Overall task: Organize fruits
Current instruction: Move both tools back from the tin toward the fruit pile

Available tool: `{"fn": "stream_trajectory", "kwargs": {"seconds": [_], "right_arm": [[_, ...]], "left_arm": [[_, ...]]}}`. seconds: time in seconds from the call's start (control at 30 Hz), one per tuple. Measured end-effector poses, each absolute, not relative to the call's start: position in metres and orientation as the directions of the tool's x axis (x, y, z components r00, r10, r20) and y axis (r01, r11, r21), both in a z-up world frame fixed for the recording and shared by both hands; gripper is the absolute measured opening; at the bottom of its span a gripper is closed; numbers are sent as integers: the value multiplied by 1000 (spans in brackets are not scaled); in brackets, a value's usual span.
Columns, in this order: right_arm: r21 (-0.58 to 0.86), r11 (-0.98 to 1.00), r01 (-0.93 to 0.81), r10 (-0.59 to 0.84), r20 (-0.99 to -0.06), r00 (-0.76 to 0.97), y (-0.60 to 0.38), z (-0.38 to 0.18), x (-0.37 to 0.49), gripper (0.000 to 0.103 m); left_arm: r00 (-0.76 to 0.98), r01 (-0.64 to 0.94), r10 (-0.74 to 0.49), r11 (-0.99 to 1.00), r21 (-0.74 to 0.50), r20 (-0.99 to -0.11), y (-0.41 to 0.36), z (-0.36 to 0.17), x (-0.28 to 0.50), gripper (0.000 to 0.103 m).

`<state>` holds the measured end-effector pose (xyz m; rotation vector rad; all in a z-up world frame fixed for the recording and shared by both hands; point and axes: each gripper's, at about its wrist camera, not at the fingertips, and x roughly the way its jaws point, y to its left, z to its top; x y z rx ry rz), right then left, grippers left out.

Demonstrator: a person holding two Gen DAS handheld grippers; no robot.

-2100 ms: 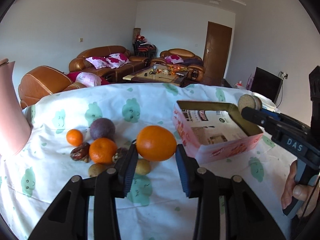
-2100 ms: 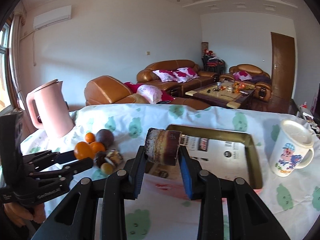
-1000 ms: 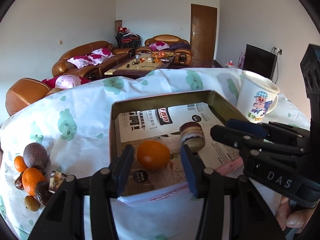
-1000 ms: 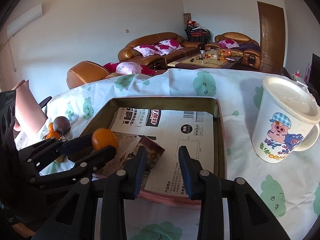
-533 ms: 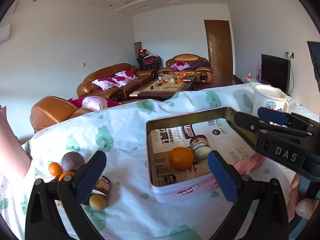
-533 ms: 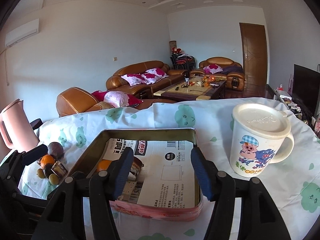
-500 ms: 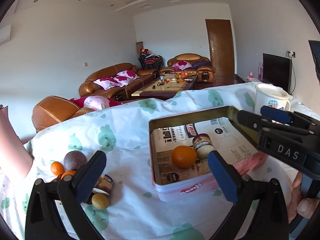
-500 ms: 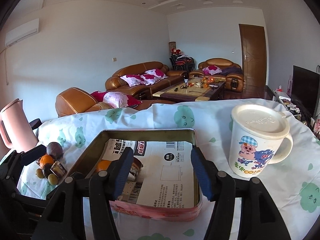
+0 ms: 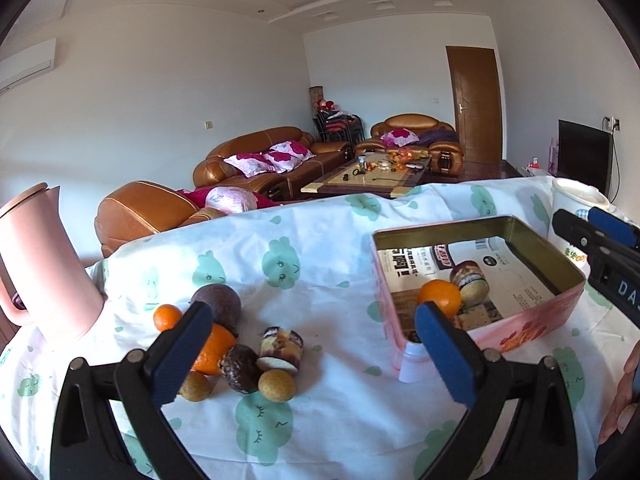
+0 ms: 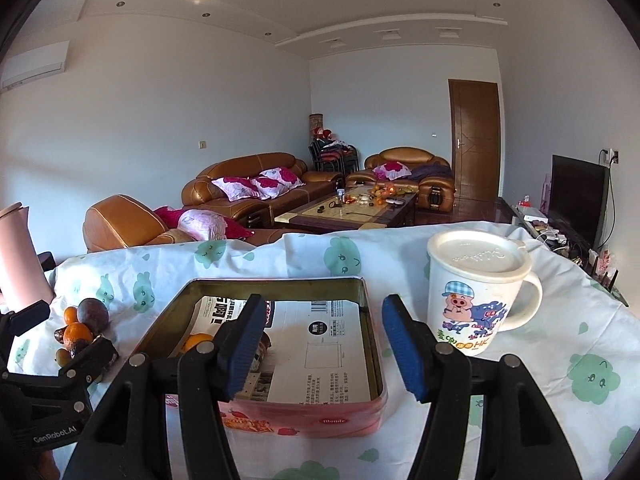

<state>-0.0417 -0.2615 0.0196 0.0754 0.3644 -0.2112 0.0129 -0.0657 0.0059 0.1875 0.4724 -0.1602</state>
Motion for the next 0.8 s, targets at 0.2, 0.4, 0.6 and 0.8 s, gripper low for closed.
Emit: {"fn": "stream_trajectory", "kwargs": {"seconds": [0.2,0.4,0.6,0.8], "right_arm": [[17,981,191,-171,-373,912,-238,19,-48,62],[52,987,152,-117,-414,903,-214,16,-46,63],[57,995,86,-51,-446,894,-176,13,-41,63],[43,999,-14,34,-512,858,-133,5,-31,63]], "left_arm": [[863,177,-96,977,119,-496,-45,3,18,103],[858,153,-76,982,111,-508,-21,1,20,103],[849,122,-47,987,108,-527,11,-1,27,103],[832,44,16,994,95,-554,62,0,43,103]]}}
